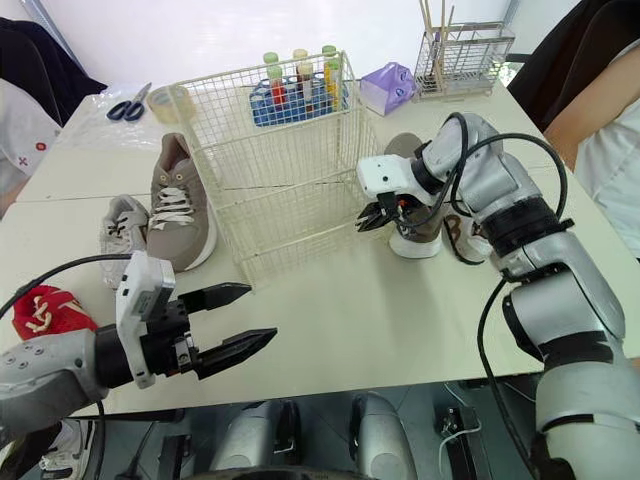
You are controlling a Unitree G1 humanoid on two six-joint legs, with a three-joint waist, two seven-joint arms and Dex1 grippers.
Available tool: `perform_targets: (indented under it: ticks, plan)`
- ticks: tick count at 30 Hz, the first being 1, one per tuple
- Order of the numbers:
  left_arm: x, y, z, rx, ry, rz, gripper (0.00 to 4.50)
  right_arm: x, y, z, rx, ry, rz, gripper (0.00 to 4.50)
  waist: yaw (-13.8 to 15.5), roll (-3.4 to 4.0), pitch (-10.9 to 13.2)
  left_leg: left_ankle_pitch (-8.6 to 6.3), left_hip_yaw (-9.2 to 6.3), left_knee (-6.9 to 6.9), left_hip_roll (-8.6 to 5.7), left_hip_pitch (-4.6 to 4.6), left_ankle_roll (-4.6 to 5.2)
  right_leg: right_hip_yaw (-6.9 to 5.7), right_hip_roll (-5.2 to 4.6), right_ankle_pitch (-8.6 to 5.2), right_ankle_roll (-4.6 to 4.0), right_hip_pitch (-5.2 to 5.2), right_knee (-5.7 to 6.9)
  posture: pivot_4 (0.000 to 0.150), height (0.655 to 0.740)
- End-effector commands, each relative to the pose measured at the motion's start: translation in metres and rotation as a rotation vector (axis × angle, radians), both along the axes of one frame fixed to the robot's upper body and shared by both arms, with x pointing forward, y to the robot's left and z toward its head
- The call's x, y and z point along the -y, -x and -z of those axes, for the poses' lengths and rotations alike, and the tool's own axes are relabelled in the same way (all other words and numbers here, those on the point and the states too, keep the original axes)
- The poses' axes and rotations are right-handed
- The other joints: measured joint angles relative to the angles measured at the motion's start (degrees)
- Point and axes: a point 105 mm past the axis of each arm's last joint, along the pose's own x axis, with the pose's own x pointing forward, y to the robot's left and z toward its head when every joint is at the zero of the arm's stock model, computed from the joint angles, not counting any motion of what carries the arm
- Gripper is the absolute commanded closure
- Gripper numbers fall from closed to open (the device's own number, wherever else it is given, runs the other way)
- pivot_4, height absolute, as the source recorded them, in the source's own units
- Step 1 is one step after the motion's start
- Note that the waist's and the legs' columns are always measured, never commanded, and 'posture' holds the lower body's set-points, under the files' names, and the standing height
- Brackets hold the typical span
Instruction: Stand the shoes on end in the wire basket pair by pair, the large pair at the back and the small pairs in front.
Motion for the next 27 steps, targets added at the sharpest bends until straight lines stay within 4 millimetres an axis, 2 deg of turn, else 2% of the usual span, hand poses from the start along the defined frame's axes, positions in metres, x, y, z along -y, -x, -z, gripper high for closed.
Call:
perform_targets:
  ticks: [1, 4, 6, 9, 15, 27]
  plan:
    - [0.003, -0.001, -0.002, 0.027, 0.017, 0.02, 0.0, 0.004, 0.008, -0.027, 0.067, -0.11, 0.115, 4.27, 0.3, 0.0, 0.0, 0.0, 0.0, 0.0, 0.0, -0.02, 0.0, -0.02, 0.0, 0.0, 0.0, 0.0, 0.0, 0.15, 0.74]
    - [0.006, -0.007, -0.002, 0.031, 0.023, 0.057, 0.0, -0.008, 0.019, -0.029, 0.077, -0.212, 0.219, 4.27, 0.6, 0.0, 0.0, 0.0, 0.01, 0.0, -0.01, -0.01, 0.0, -0.05, 0.0, 0.0, 0.0, -0.01, 0.01, 0.15, 0.74]
    - [0.008, -0.01, -0.002, 0.033, 0.023, 0.077, 0.0, -0.016, 0.031, -0.028, 0.055, -0.257, 0.221, 4.27, 0.8, 0.0, 0.0, 0.0, 0.01, 0.0, 0.0, -0.01, -0.01, -0.04, 0.01, 0.0, 0.0, -0.04, 0.04, 0.15, 0.74]
    - [0.01, -0.014, -0.003, 0.032, 0.02, 0.112, 0.0, -0.023, 0.037, -0.022, 0.055, -0.283, 0.239, 4.27, 0.9, 0.0, 0.0, 0.0, 0.0, -0.01, 0.0, -0.01, -0.01, -0.05, 0.04, 0.0, 0.0, -0.05, 0.05, 0.15, 0.74]
    - [0.011, -0.022, -0.005, 0.037, 0.015, 0.135, 0.0, -0.028, 0.038, -0.018, 0.111, -0.292, 0.187, 4.27, 0.7, -0.01, 0.0, 0.01, 0.02, -0.01, -0.01, 0.0, 0.0, -0.02, 0.08, 0.0, 0.01, -0.04, 0.04, 0.15, 0.74]
    - [0.013, -0.02, -0.003, 0.029, 0.019, 0.123, 0.0, -0.029, 0.037, -0.011, 0.167, -0.269, 0.047, 4.27, 0.6, -0.02, 0.0, 0.01, 0.03, -0.01, 0.0, 0.01, 0.0, 0.01, 0.1, 0.0, 0.02, -0.03, 0.04, 0.15, 0.74]
